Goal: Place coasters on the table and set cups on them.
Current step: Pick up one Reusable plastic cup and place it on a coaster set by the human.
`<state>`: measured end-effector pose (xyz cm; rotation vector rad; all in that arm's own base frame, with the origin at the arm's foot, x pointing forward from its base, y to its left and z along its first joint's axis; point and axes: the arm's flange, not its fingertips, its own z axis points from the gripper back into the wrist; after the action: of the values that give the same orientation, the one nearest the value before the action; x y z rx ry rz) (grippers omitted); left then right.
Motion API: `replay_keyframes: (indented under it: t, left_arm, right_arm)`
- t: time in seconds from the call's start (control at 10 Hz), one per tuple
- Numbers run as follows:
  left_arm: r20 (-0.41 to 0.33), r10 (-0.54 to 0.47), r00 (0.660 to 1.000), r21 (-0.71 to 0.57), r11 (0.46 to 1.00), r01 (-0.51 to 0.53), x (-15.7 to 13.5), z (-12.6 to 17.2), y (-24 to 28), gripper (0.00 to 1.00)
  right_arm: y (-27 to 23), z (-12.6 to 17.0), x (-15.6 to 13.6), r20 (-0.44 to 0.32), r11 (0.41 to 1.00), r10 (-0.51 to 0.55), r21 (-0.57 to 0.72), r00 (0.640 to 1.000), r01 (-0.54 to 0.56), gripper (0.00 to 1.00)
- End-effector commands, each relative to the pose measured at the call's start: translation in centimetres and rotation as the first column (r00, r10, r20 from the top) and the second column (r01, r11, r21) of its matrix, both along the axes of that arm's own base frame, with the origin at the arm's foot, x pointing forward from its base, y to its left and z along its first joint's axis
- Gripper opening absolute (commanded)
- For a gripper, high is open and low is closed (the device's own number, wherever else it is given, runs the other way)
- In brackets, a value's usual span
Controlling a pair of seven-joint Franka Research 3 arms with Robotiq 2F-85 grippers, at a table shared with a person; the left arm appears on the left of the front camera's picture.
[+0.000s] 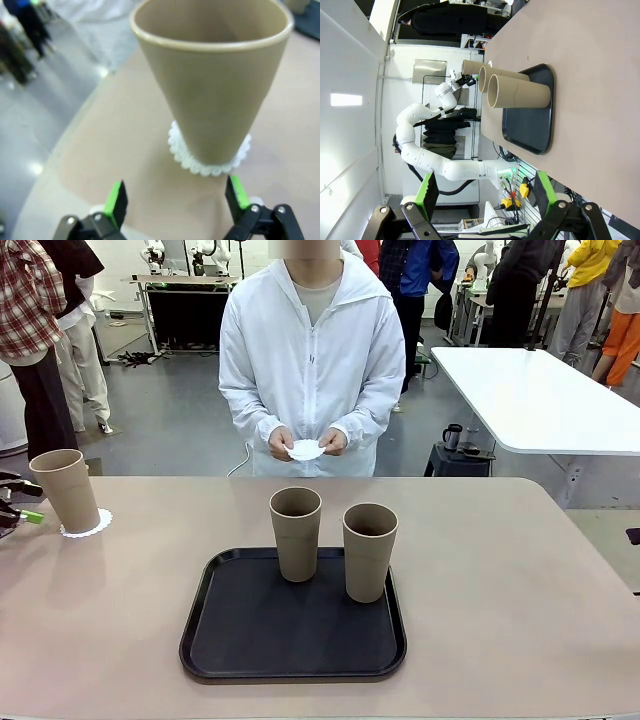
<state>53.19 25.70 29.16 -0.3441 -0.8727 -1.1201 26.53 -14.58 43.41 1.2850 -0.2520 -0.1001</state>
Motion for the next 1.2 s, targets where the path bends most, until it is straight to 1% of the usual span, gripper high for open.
replay_keyframes:
  t: [0.0,0.2,0.4,0.5,0.6,0.7,0.8,0.9,1.0,1.1]
  left_arm:
    - [-0.008,0.063,0.998,0.102,0.993,-0.062,-2.0,4.1,-0.6,1.0]
    - [0.011,0.123,0.992,0.162,0.979,-0.123,-3.6,9.2,-0.2,1.0]
    - [-0.004,0.205,0.979,0.188,0.961,-0.201,-5.2,15.1,-0.4,1.0]
    - [-0.034,0.243,0.969,0.207,0.951,-0.231,-6.2,17.3,-1.1,1.0]
    - [-0.084,0.259,0.962,0.223,0.946,-0.236,-6.9,19.5,-2.3,1.0]
    - [-0.138,0.272,0.952,0.263,0.937,-0.23,-8.3,21.0,-3.6,1.0]
    - [-0.177,0.309,0.935,0.305,0.92,-0.246,-9.4,22.0,-5.1,1.0]
    - [-0.175,0.368,0.913,0.348,0.891,-0.292,-10.6,22.6,-6.6,1.0]
    - [-0.183,0.409,0.894,0.367,0.872,-0.324,-11.0,23.2,-8.1,1.0]
    - [-0.179,0.428,0.886,0.396,0.856,-0.333,-11.6,23.5,-9.7,1.0]
  right_arm:
    - [-0.1,0.1,0.1,0.013,1.0,-0.002,0.017,1.0,0.002,1.0]
    - [-0.1,0.1,0.1,0.013,1.0,-0.002,0.017,1.0,0.002,1.0]
    - [-0.1,0.1,0.1,0.013,1.0,-0.002,0.017,1.0,0.002,1.0]
    - [-0.1,0.1,0.1,0.013,1.0,-0.002,0.017,1.0,0.002,1.0]
    - [-0.1,0.1,0.1,0.013,1.0,-0.002,0.017,1.0,0.002,1.0]
    - [-0.1,0.1,0.1,0.013,1.0,-0.002,0.017,1.0,0.002,1.0]
    - [-0.1,0.1,0.1,0.013,1.0,-0.002,0.017,1.0,0.002,1.0]
    - [-0.1,0.1,0.1,0.013,1.0,-0.002,0.017,1.0,0.002,1.0]
    - [-0.1,0.1,0.1,0.013,1.0,-0.002,0.017,1.0,0.002,1.0]
    - [-0.1,0.1,0.1,0.013,1.0,-0.002,0.017,1.0,0.002,1.0]
